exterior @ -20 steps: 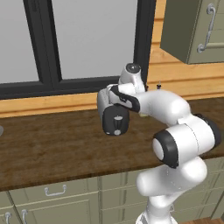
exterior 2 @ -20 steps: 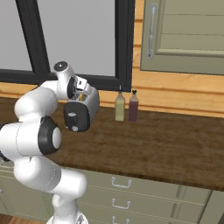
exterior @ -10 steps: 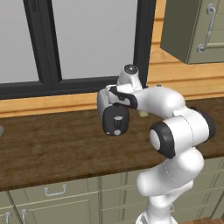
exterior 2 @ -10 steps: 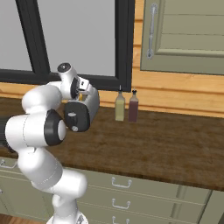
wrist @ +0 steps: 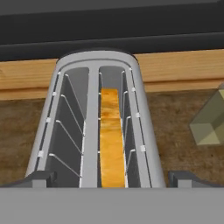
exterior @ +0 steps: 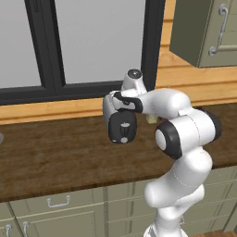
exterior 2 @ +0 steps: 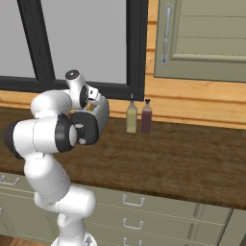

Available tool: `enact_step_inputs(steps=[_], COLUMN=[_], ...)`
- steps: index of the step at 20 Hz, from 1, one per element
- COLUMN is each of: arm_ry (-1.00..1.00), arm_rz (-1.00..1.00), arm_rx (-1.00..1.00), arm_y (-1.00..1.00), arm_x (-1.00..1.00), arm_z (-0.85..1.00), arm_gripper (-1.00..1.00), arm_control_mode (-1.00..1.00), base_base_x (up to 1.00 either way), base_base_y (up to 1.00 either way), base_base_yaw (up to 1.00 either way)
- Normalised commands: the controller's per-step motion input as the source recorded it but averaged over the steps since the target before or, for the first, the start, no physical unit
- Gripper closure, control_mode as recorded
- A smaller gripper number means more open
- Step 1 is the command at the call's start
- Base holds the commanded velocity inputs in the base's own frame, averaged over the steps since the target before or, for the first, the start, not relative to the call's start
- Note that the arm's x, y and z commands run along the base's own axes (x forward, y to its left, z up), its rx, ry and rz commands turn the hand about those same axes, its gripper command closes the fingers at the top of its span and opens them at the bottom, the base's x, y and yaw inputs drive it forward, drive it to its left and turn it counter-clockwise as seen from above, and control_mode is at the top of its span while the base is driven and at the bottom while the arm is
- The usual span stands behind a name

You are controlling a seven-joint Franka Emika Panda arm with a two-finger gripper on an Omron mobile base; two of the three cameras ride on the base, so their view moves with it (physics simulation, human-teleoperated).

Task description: Start the toaster. Once the lever pops up, take the bread to the plate on the dining counter.

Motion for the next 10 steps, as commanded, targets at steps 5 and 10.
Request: enact_step_inputs(steps=[5,10], arm_ry=[0.0,0.0], arm_rz=[0.0,0.0], arm_rx=[0.0,0.0], arm_y=[0.0,0.0], arm_x=[0.0,0.0], arm_z=[-0.15,-0.21], arm_gripper=[-1.0,-1.0], arm_control_mode=[-1.0,-1.0], base_base_x=[0.0,0.0], base_base_y=[0.0,0.0], base_base_yaw=[0.0,0.0])
